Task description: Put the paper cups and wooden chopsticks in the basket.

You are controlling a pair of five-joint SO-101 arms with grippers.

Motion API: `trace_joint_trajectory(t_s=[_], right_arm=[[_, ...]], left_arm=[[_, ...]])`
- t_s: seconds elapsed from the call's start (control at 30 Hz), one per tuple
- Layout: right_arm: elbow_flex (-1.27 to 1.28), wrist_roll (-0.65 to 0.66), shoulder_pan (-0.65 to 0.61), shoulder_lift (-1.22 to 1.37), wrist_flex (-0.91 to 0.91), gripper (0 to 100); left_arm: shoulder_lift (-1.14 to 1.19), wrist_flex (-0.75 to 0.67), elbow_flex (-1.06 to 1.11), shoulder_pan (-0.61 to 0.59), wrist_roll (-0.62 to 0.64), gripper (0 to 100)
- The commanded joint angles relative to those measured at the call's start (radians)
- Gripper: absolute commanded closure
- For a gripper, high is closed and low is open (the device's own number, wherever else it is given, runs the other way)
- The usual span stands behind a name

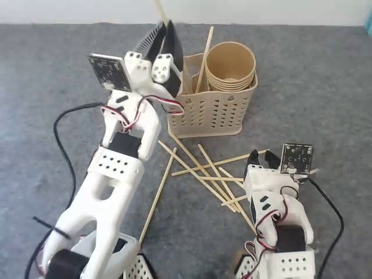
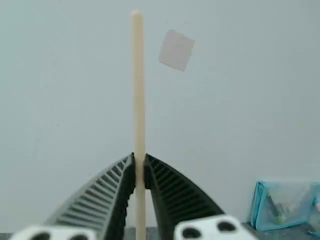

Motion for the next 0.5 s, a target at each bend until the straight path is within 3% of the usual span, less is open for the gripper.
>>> trace_joint_trajectory(t_s=[0.0, 0.27, 0.33, 0.47], right_arm=[[-0.009, -0.006, 0.001, -0.008, -0.028, 89.0], [-0.009, -0.005, 0.001, -0.008, -0.028, 89.0], [-0.009, -0.005, 0.001, -0.008, -0.028, 89.0], [-0.008, -0.005, 0.001, -0.008, -0.028, 89.0]], left_arm=[[0.002, -0.028, 0.036, 0.017, -0.103, 99], [0.002, -0.026, 0.111, 0.026, -0.17, 97], [-0.006, 0.014, 0.108, 0.023, -0.17, 91], [-0.029, 0.233, 0.044, 0.017, -0.169, 73]])
